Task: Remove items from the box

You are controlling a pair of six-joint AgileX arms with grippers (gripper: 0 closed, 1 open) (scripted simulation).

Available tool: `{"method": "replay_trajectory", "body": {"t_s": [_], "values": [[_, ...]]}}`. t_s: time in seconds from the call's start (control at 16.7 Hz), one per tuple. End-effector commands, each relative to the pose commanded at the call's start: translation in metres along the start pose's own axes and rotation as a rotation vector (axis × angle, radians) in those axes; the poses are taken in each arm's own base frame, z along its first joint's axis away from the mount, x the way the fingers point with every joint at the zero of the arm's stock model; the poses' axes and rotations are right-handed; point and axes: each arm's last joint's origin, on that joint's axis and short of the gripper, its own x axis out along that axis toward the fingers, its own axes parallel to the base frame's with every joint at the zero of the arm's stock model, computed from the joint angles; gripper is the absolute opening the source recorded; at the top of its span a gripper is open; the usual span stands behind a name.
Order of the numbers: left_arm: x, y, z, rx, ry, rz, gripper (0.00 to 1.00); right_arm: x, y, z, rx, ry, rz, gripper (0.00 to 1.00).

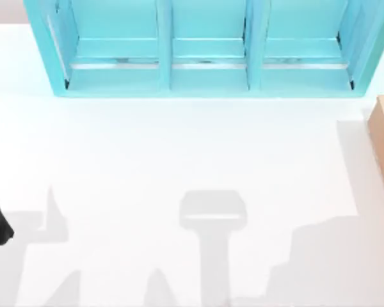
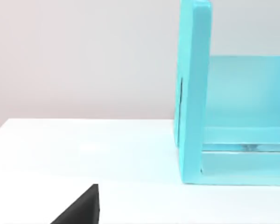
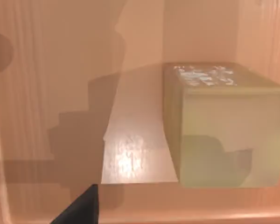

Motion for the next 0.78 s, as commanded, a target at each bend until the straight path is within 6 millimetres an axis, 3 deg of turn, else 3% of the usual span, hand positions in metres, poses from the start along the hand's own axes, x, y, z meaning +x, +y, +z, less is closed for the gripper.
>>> {"method": "replay_trajectory", "body": {"t_s": [0.24, 0.6, 0.78], "values": [[0.000, 0.000, 0.000, 0.000, 0.000, 0.000, 1.00, 0.004, -0.014, 0.014, 0.001, 0.090, 0.033, 1.00], [0.000, 0.000, 0.000, 0.000, 0.000, 0.000, 1.00, 0.005, -0.013, 0.015, -0.002, 0.091, 0.034, 1.00], [0.000, 0.000, 0.000, 0.000, 0.000, 0.000, 1.00, 0.024, -0.014, 0.015, 0.001, 0.096, 0.035, 1.00]]}}
